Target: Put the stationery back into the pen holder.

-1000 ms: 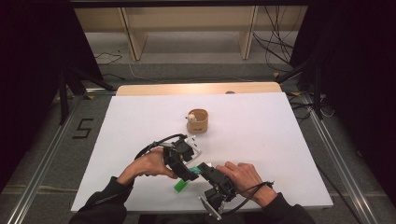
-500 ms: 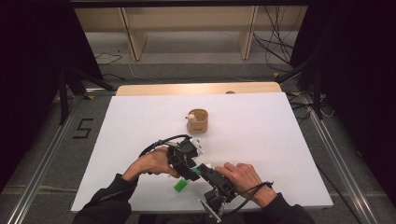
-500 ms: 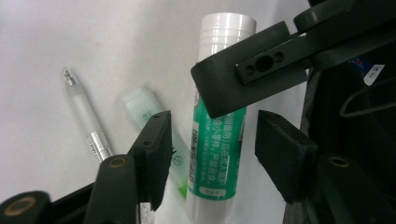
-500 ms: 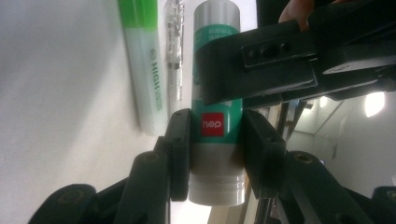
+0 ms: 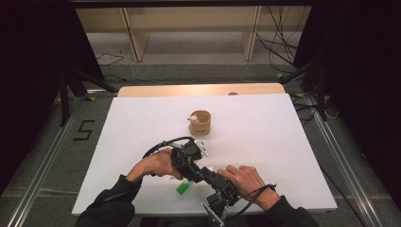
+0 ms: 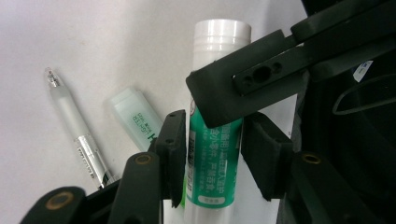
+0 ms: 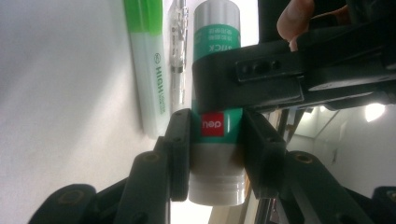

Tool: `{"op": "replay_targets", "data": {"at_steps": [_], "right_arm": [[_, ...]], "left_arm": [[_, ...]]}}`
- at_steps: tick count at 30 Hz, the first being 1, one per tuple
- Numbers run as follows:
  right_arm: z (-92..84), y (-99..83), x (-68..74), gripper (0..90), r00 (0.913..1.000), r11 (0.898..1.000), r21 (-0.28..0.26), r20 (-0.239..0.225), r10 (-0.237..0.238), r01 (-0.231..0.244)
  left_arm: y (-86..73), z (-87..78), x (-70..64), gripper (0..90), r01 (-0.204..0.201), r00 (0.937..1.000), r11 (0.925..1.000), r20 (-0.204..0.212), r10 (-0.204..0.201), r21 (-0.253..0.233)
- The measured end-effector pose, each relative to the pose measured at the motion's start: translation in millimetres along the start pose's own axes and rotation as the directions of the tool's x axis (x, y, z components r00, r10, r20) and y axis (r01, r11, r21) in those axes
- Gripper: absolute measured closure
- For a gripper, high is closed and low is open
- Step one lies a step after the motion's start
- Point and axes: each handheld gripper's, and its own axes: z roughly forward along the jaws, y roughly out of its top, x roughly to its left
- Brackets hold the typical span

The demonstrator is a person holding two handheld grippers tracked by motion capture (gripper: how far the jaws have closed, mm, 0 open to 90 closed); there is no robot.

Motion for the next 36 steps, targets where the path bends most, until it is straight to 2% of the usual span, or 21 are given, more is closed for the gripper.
{"op": "replay_targets", "data": {"at_steps": [7, 12, 15, 20, 23, 27, 29, 31, 32, 34, 36], "right_arm": [[-0.2, 0.8, 1.1, 65.8, 1.0, 1.0, -0.007, -0.002, -0.004, 0.004], [-0.8, 1.1, 1.5, 65.6, 0.9999, 1.0, -0.009, -0.011, 0.006, -0.006], [-0.5, 1.3, 0.7, 64.4, 0.9996, 1.0, -0.012, -0.02, 0.018, -0.018], [-3.7, -1.4, -2.8, 52.2, 0.9976, 0.997, -0.03, -0.023, 0.066, -0.066], [-6.6, -5.7, -8.3, 46.8, 0.9895, 0.99, -0.036, -0.047, 0.137, -0.138], [-11.4, -14.7, -9.4, 42.7, 0.9823, 0.983, -0.043, -0.073, 0.173, -0.176], [-14.7, -18.9, -9.2, 42.3, 0.969, 0.971, -0.031, -0.084, 0.232, -0.235], [-17.6, -23.5, -9.8, 41.2, 0.9473, 0.951, -0.026, -0.096, 0.306, -0.309], [-18.5, -26.8, -11.7, 39.8, 0.9334, 0.938, -0.019, -0.111, 0.341, -0.345], [-19.9, -33.4, -14.9, 38.0, 0.8922, 0.898, -0.009, -0.122, 0.435, -0.439], [-21.9, -41.4, -18.5, 36.2, 0.8441, 0.851, -0.004, -0.126, 0.521, -0.526]], "left_arm": [[0.2, 1.6, 1.0, 64.0, 0.002, 0.9998, 0.9999, 0.02, -0.002, 0.011], [-0.6, 1.7, 1.7, 65.1, -0.012, 0.9996, 0.9998, 0.026, 0.012, 0.015], [-1.4, 2.3, 2.0, 65.3, -0.007, 0.9994, 0.9999, 0.034, 0.007, 0.012], [-4.5, 3.2, 5.9, 65.5, 0.002, 0.9992, 0.9999, 0.041, -0.002, 0.016], [-6.3, 0.9, 6.2, 65.5, 0.007, 0.9992, 1.0, 0.039, -0.008, 0.004], [-8.2, -3.2, 7.4, 65.5, 0.022, 0.9994, 0.9997, 0.027, -0.021, -0.008], [-9.1, -4.4, 8.4, 65.5, 0.028, 0.9994, 0.9995, 0.019, -0.028, -0.013], [-10.0, -5.4, 9.3, 65.5, 0.037, 0.9992, 0.9991, 0.013, -0.037, -0.018], [-10.4, -5.9, 9.7, 65.5, 0.045, 0.999, 0.9986, 0.008, -0.044, -0.028], [-10.9, -7.7, 11.8, 65.5, 0.056, 0.9984, 0.9975, -0.007, -0.056, -0.044], [-11.6, -9.9, 14.5, 65.5, 0.067, 0.9973, 0.9953, -0.025, -0.069, -0.07]]}}
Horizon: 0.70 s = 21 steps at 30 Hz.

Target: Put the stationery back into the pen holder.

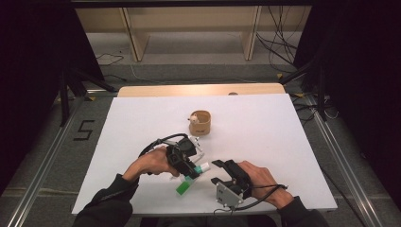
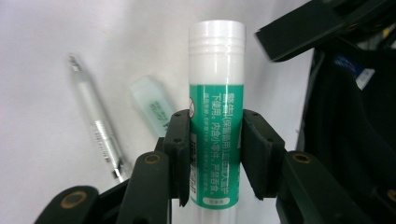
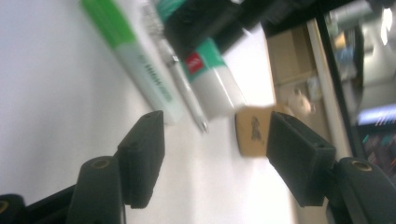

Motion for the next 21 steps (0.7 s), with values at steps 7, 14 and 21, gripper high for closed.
{"op": "replay_targets", "data": {"at_steps": [7, 14, 21], "right_arm": [[-9.0, -18.1, -19.8, 29.4, 0.9109, 0.91, -0.047, -0.043, 0.41, -0.412], [-15.3, -38.0, -33.0, 26.5, 0.7149, 0.712, -0.073, -0.13, 0.687, -0.698], [-19.5, -51.9, -36.7, 24.7, 0.5942, 0.589, -0.087, -0.185, 0.783, -0.803]], "left_arm": [[0.0, -7.2, 8.5, 65.5, 0.069, 0.9921, 0.9886, -0.095, -0.082, -0.134], [1.8, -13.5, 13.5, 65.5, 0.101, 0.9718, 0.9554, -0.178, -0.154, -0.278], [5.6, -13.0, 20.9, 65.5, 0.126, 0.942, 0.8938, -0.231, -0.244, -0.431]]}}
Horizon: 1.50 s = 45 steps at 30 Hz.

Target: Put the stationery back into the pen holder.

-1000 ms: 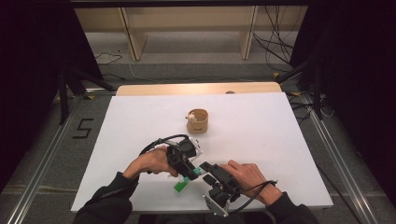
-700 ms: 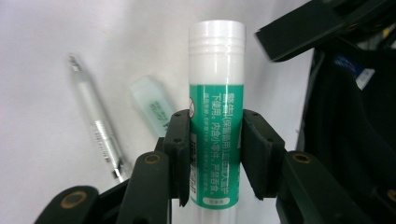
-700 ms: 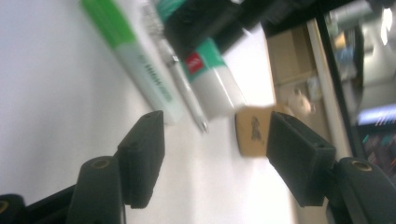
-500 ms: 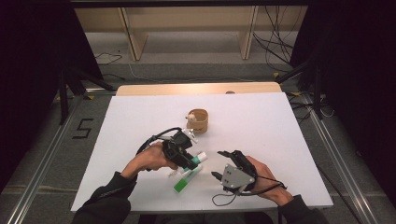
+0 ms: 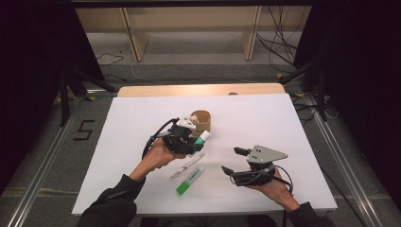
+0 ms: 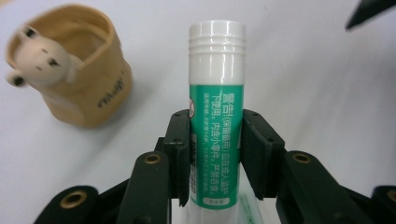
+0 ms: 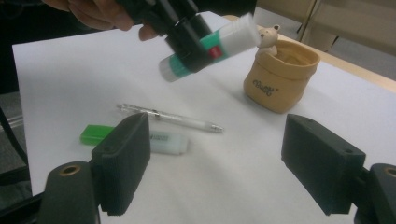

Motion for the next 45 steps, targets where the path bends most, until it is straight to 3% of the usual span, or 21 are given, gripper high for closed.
{"op": "replay_targets", "data": {"at_steps": [7, 12, 17, 23, 31, 34, 38, 45], "right_arm": [[-3.7, -3.6, 0.8, 24.7, 0.9998, 1.0, 0.0, 0.0, 0.02, -0.02], [-7.9, -5.3, 2.3, 24.6, 0.9996, 1.0, -0.006, 0.004, 0.027, -0.027], [-12.4, -7.3, 1.8, 23.7, 0.9995, 0.999, -0.015, 0.013, 0.03, -0.03], [-16.8, -9.6, 0.5, 23.6, 0.9991, 0.999, -0.028, 0.014, 0.039, -0.039], [-17.5, -10.8, 2.2, 23.2, 0.9994, 0.999, -0.028, 0.009, 0.035, -0.034], [-17.9, -11.1, 2.6, 23.2, 0.9993, 0.999, -0.026, 0.005, 0.036, -0.036], [-17.3, -11.7, 3.0, 23.2, 0.9994, 0.999, -0.026, 0.0, 0.035, -0.035], [-16.4, -12.0, 4.3, 23.3, 0.9996, 0.999, -0.022, -0.004, 0.029, -0.029]], "left_arm": [[11.9, 6.4, 5.0, 65.5, 0.055, 0.9962, 0.9916, -0.061, -0.062, -0.117], [24.3, 13.2, 9.1, 65.5, 0.083, 0.9885, 0.9763, -0.108, -0.106, -0.2], [33.9, 22.1, 15.4, 65.5, 0.093, 0.982, 0.9646, -0.137, -0.13, -0.247], [41.4, 33.1, 25.4, 65.5, 0.108, 0.976, 0.9544, -0.153, -0.155, -0.278], [46.0, 48.1, 37.1, 65.5, 0.131, 0.966, 0.9484, -0.178, -0.188, -0.289], [46.9, 51.7, 40.2, 65.5, 0.141, 0.9601, 0.947, -0.194, -0.202, -0.289], [47.4, 56.1, 44.1, 65.5, 0.173, 0.9488, 0.9376, -0.205, -0.241, -0.302], [48.4, 64.1, 45.9, 65.5, 0.183, 0.9387, 0.9358, -0.229, -0.257, -0.301]]}}
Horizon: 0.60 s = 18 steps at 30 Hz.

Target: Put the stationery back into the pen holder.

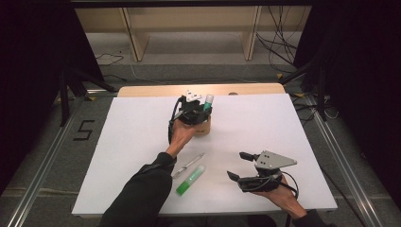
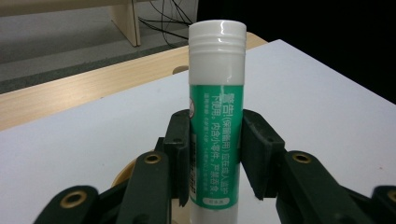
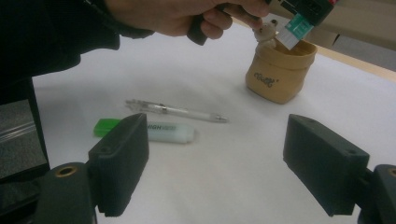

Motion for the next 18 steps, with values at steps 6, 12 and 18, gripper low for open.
{"op": "replay_targets", "data": {"at_steps": [6, 12, 18], "right_arm": [[0.1, -0.4, 0.0, 23.6, 1.0, 1.0, 0.001, -0.004, -0.004, 0.004], [0.6, -0.7, 0.7, 23.7, 0.9999, 1.0, 0.002, -0.007, -0.009, 0.009], [0.4, -0.8, 0.3, 23.9, 0.9999, 1.0, 0.0, -0.01, -0.01, 0.01]], "left_arm": [[-0.6, 6.2, 0.3, 65.4, 0.016, 0.9992, 0.9999, -0.036, -0.016, 0.006], [-0.9, 10.7, -2.2, 65.4, 0.014, 0.9979, 0.9998, -0.064, -0.013, 0.014], [-0.6, 14.4, -4.4, 65.4, 0.028, 0.9954, 0.9995, -0.092, -0.027, 0.011]]}}
